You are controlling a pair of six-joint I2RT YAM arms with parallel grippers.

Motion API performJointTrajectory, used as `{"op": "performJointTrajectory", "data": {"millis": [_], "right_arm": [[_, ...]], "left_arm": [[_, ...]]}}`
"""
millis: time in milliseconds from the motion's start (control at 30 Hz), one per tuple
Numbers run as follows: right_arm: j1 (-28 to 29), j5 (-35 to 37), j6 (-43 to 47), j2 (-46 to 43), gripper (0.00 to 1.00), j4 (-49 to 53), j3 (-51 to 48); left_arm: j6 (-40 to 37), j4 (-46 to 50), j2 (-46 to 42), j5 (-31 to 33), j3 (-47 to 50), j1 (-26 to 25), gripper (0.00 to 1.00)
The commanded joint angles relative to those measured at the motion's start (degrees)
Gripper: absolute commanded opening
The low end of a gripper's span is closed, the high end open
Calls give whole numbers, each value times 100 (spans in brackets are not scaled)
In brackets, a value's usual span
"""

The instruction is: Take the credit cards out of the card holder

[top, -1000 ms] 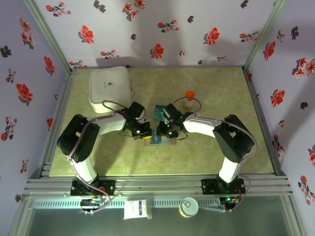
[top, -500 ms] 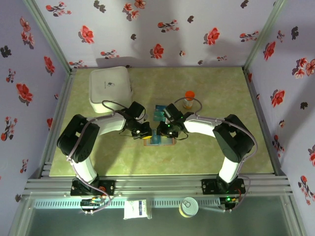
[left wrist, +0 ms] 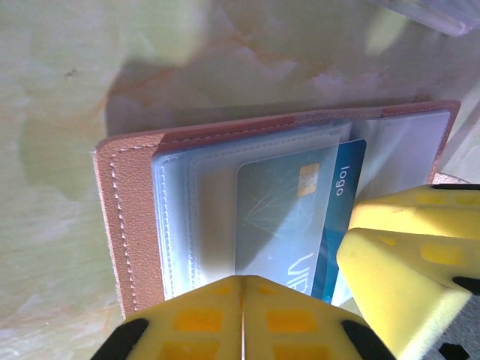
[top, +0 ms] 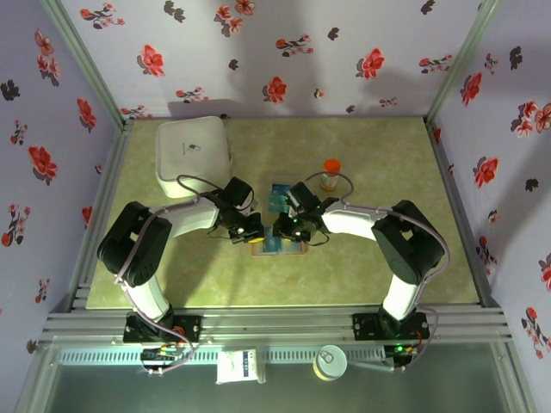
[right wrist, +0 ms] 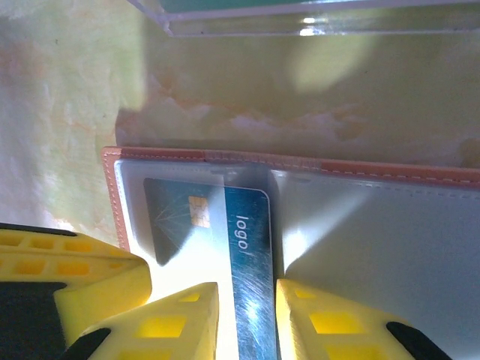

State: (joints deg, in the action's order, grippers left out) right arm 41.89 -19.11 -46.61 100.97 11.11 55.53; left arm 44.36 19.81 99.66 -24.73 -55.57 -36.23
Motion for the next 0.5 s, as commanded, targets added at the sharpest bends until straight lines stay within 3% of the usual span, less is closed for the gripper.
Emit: {"op": "performJointTrajectory", "data": {"millis": [0,467], "right_arm": [[-38,-40,-76,134,27,0,-85],[-58,-337,-250,89,26,-486,-224]], "left_arm": [[-125,266,9,157,-99,-15,4],[-156,267,186,178,-44,-32,2]]}}
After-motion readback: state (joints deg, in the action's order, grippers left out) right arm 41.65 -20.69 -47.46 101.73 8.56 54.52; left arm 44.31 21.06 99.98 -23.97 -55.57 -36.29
